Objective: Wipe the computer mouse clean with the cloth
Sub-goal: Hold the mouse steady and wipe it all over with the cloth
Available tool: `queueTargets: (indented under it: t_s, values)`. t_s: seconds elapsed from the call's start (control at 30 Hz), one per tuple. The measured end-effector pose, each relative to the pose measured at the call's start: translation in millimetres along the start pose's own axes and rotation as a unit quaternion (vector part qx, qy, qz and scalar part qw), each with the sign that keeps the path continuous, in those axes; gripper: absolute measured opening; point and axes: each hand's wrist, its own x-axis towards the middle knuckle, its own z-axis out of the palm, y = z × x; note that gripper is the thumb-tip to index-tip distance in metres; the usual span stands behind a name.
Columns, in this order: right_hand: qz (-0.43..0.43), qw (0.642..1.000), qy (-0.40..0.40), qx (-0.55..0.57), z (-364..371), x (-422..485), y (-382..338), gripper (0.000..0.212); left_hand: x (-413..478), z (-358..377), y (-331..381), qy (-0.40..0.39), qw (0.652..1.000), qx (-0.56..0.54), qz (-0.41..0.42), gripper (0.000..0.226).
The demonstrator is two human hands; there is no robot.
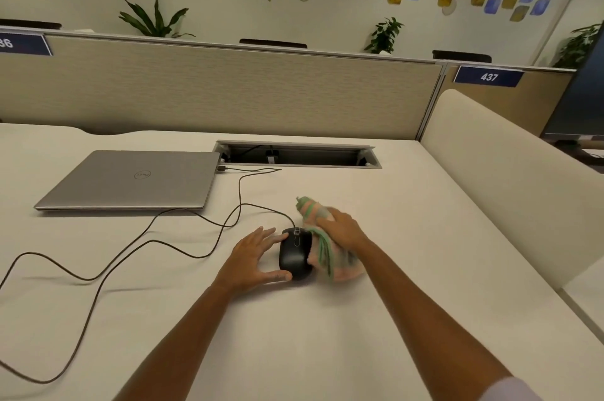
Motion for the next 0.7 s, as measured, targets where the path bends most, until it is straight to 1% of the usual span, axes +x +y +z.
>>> queueTargets:
  t_s: [0.07,0.13,0.27,0.37,0.43,0.47,0.57,0.6,0.67,0.7]
  values:
    - [0.022,0.997,-0.022,-0.077,13,5,2,0.071,0,0,-1,-0.001,1.000,0.010,0.001,0.095]
    - [0.019,0.993,-0.022,-0.112,19,2,5,0.073,1,1,-1,-0.002,1.000,0.018,0.000,0.095]
    - [-0.016,0.994,-0.030,-0.107,17,-21,14,0.079,1,1,-2,-0.004,1.000,0.025,0.001,0.094]
    - [-0.037,0.991,-0.052,-0.116,11,-46,22,0.071,1,0,-1,-0.003,1.000,0.027,0.004,0.096]
    - [-0.053,0.987,-0.070,-0.132,7,-66,26,0.077,1,0,-1,-0.002,1.000,0.021,0.006,0.096]
    - [-0.062,0.983,-0.084,-0.147,5,-75,27,0.080,1,0,-1,-0.001,1.000,0.019,0.008,0.096]
    - [-0.074,0.964,-0.150,-0.206,-4,-90,29,0.075,0,0,-1,-0.002,1.000,0.017,0.009,0.095]
    - [-0.077,0.958,-0.170,-0.216,-9,-93,27,0.078,1,0,0,-0.003,1.000,0.015,0.008,0.094]
    - [-0.074,0.955,-0.194,-0.211,-21,-94,22,0.086,0,0,0,0.000,1.000,0.012,0.006,0.094]
    - [-0.068,0.960,-0.189,-0.197,-27,-94,16,0.084,0,0,0,0.004,1.000,0.011,0.007,0.094]
